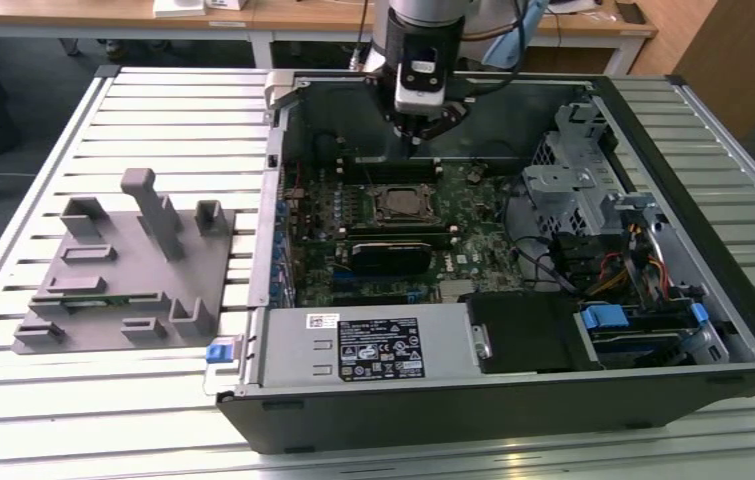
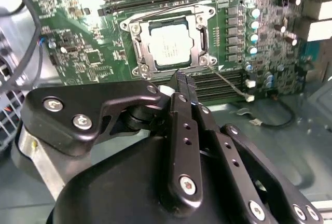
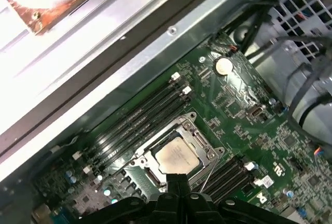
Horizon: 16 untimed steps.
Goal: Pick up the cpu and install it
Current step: 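Install the first cpu locking lever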
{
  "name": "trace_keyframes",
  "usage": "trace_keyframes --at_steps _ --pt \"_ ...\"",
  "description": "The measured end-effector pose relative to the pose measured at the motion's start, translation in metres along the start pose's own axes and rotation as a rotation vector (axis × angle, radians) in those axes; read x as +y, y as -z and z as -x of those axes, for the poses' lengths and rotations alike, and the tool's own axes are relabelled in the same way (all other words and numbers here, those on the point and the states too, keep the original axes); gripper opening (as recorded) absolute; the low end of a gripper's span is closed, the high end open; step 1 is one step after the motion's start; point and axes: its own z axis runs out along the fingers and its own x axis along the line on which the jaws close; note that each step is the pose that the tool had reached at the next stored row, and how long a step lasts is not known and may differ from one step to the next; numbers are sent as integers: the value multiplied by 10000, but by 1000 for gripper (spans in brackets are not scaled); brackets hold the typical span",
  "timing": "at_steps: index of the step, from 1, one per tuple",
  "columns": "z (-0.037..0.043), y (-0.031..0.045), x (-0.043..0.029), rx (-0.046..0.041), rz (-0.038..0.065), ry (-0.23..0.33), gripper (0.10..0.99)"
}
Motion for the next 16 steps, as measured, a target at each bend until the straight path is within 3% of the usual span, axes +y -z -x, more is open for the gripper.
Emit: trace_keyframes --at_steps 16 --pt "0 -9 0 45 -14 2708 106"
